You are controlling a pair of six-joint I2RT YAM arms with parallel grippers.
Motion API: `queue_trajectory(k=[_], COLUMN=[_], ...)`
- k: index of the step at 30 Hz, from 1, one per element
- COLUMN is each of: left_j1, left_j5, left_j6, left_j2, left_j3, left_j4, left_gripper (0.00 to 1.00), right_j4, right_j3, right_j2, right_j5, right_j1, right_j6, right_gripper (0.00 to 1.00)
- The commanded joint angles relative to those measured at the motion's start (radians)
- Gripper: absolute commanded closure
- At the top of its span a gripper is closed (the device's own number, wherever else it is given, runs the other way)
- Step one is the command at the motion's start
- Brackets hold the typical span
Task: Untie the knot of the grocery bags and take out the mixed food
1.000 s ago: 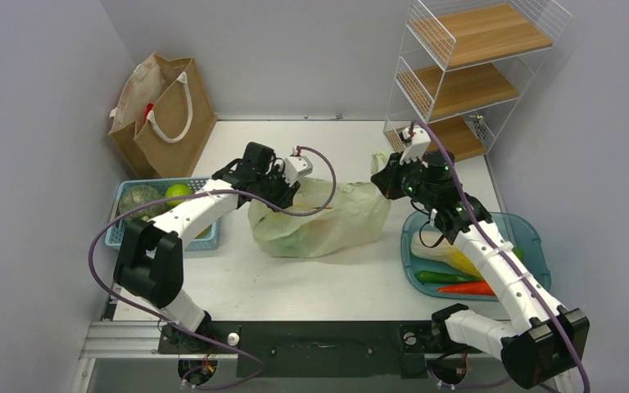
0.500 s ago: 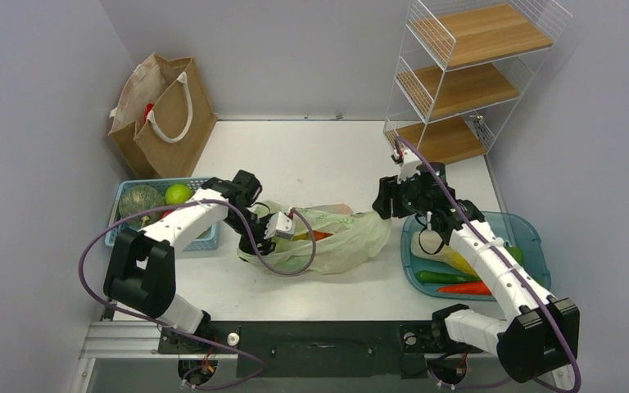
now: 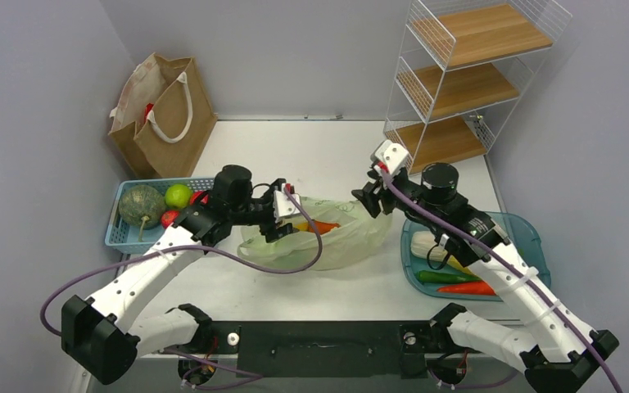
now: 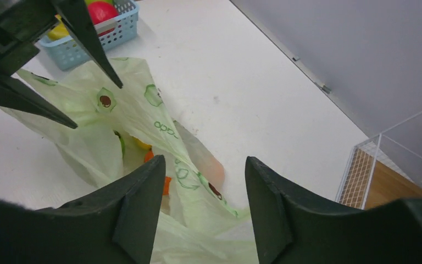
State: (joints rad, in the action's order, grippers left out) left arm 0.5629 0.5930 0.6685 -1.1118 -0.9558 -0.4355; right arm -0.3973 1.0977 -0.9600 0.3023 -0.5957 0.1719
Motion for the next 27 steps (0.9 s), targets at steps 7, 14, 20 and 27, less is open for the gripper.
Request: queue_trajectory(k=[7,14,20,27], left_j1=[-0.009,-0.134,-0.279,-0.304], left_j5=[0.012,-0.038,-0.097,-0.109], left_j6=[0.026,0.043,-0.048,0.076], left_j2=[-0.099,-0.233,-0.283,-0.306], left_j3=[0.039,0.063,0.076,0.092], left_j4=[-0.002,-0.057,0.061,0.033], left_gripper=[0.84,0.83,0.49,0.26], right_j4=[0.093,-0.051,-0.122,-0.103], right_j3=[-0.030,-0.218,-0.290,-0.291], right_j2=[-0.201,-0.200,-0.268,-0.364], right_j5=[0.009,0.002,-0.124,-0.208], right_j1=[-0.158,-0.166,-0.173,-0.172], right_j6=[0.203,0.396,0.615,0.692], right_gripper=[1.00,1.00,0.82,0.34])
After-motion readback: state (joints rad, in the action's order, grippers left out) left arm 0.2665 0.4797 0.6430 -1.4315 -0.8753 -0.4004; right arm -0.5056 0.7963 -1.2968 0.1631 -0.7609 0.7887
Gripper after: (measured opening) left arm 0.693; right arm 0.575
